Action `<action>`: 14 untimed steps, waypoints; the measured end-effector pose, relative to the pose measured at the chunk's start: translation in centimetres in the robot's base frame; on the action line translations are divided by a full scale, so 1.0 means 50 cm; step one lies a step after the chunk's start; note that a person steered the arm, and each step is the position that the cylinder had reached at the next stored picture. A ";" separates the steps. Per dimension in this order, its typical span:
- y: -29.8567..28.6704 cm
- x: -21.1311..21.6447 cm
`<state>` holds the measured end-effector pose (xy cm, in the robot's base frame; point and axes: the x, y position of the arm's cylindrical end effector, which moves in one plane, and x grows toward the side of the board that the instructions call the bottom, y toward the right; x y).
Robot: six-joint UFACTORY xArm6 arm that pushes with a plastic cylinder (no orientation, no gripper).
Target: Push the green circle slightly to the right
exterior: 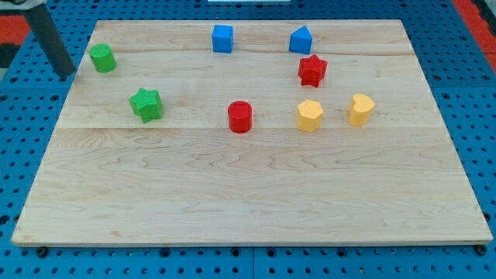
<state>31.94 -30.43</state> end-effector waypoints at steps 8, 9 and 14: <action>0.210 -0.147; 0.241 -0.131; 0.056 -0.066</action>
<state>28.64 -27.64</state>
